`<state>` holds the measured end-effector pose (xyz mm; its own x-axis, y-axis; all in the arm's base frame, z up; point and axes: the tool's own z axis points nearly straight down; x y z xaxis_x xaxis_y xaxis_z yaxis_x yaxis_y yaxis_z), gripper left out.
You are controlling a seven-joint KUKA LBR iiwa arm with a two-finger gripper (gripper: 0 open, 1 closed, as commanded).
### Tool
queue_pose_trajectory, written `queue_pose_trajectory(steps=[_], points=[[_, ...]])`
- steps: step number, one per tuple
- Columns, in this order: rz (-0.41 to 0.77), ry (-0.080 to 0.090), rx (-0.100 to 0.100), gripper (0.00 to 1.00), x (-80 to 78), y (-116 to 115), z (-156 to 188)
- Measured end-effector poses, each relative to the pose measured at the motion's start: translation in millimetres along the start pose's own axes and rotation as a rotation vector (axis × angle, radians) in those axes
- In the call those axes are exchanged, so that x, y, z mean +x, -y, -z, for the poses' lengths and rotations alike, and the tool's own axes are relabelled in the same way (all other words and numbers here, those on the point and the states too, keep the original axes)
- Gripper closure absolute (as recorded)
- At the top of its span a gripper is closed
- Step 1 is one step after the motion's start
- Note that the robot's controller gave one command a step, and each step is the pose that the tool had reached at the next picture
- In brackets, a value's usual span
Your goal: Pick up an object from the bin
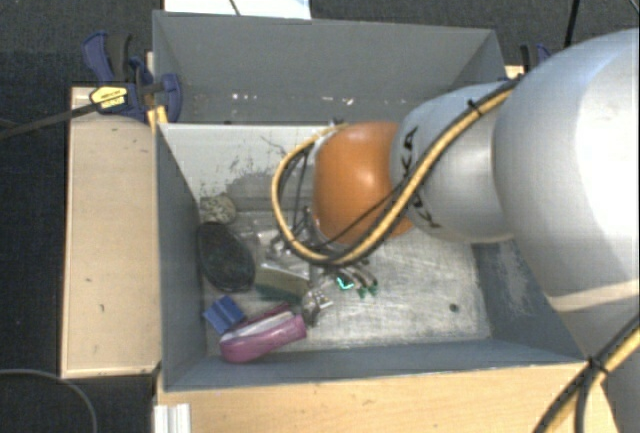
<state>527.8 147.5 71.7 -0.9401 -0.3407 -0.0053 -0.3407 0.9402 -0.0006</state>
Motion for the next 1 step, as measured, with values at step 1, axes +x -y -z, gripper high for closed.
queue_pose_trajectory(steps=[1], points=[[0.287, -0.005, 0.003, 0.00, -3.8, -67.8, -1.1]])
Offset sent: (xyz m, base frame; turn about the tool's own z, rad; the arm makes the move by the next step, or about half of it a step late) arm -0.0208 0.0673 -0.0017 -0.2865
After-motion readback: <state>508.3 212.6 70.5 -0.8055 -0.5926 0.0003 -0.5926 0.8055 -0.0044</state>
